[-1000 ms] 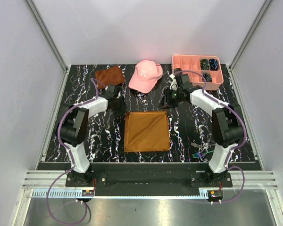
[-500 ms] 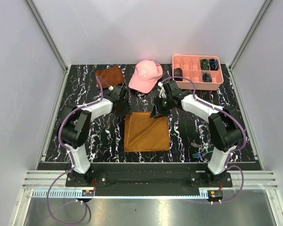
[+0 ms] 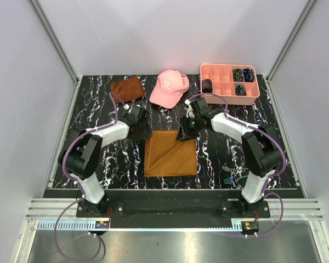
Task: Fold the napkin into a case and place the utensils inside
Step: Smooth out the upper triangle-folded napkin at the center of the board.
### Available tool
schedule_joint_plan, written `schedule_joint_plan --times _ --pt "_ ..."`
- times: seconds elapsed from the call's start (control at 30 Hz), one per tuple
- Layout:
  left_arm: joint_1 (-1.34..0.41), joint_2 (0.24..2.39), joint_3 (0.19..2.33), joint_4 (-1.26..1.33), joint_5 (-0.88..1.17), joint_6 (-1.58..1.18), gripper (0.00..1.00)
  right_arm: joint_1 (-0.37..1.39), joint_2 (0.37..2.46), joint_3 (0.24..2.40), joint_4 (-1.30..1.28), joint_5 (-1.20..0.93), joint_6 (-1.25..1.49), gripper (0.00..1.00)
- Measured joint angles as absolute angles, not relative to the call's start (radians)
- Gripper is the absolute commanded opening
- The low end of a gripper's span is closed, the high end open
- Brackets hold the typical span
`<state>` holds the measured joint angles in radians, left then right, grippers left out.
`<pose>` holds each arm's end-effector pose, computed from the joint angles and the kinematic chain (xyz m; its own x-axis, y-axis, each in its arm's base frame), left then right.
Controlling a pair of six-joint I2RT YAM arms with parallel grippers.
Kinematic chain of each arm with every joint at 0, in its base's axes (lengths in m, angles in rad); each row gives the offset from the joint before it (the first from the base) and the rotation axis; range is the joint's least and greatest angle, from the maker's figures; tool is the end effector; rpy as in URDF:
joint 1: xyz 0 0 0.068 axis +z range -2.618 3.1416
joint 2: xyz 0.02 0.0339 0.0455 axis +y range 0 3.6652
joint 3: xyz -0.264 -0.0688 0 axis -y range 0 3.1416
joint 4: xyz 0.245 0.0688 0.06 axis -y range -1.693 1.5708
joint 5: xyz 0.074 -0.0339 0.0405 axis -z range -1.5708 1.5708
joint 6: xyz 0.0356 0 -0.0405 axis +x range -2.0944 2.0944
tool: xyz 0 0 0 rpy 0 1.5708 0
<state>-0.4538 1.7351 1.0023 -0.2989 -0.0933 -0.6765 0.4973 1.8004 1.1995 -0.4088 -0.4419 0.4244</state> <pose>0.3085 -0.1468 0.1607 -0.8478 -0.2800 -0.4504 -0.1761 0.9497 -0.2591 0.3202 0.1911 0.1916 -0.9380 -0.0856 -0.3358 -0.2688 0.7914 0.5491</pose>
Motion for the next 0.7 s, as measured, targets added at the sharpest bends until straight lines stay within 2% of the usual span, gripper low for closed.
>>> schedule_joint_plan --times 0.43,0.7 --pt "-0.490 1.831 1.119 -0.318 -0.160 -0.653 0.57 0.497 1.798 1.188 -0.378 -0.457 0.441 0.38" --pt "-0.532 1.851 1.137 -0.344 -0.266 -0.627 0.49 0.497 1.798 1.185 -0.362 -0.459 0.448 0.38"
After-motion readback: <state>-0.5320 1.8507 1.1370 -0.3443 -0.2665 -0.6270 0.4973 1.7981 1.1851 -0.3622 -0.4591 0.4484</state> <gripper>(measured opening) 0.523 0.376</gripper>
